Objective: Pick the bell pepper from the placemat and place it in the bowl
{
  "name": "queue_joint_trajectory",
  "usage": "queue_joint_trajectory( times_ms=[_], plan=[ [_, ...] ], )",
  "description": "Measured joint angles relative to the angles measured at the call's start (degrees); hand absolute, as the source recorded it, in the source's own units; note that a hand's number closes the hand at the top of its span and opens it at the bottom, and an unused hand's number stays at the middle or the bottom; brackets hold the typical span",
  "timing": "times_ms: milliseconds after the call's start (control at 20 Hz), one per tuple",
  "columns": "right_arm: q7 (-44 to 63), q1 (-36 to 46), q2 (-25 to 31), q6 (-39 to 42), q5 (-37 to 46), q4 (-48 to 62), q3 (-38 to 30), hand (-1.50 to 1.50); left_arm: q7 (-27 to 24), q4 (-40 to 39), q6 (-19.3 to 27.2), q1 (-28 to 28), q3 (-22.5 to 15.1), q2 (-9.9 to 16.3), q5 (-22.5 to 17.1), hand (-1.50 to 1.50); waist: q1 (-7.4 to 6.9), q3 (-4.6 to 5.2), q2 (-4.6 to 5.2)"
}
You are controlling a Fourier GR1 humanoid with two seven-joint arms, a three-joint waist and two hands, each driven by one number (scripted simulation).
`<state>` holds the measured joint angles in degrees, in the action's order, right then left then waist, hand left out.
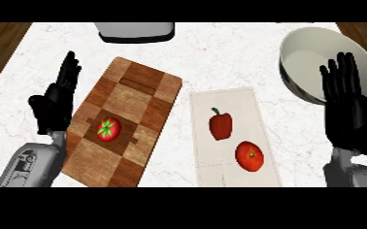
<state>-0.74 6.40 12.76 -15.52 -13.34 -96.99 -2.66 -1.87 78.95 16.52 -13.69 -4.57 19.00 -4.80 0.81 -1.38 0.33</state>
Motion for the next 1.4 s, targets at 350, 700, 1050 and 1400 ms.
queue_joint_trajectory(
  times_ms=[350, 700, 1050, 1400],
  plan=[
    [2.94, -2.44, 0.18, -9.48, 16.48, -1.00, 7.61, 1.50, 1.10, 4.10, -7.98, -0.03, -6.97, -1.77, -0.91, 0.00, -0.14, 1.77, -0.13],
    [10.45, -1.80, -6.26, -21.28, 36.34, 7.17, 17.50, -1.50, 3.94, 8.49, -14.39, 1.99, -11.97, -3.91, -3.87, 0.00, -1.22, 1.55, -0.26],
    [28.56, 5.52, -1.98, -11.37, 52.11, 11.24, 22.66, -1.50, 3.41, 9.10, -16.18, 4.15, -12.71, -4.20, -4.33, 0.00, -1.32, 1.61, -0.45],
    [48.60, 12.85, 0.59, 13.97, 52.46, 11.80, 26.68, -1.50, 3.73, 9.57, -17.02, 3.96, -12.62, -3.78, -4.38, 0.00, -1.67, 1.78, -0.66]
  ],
)
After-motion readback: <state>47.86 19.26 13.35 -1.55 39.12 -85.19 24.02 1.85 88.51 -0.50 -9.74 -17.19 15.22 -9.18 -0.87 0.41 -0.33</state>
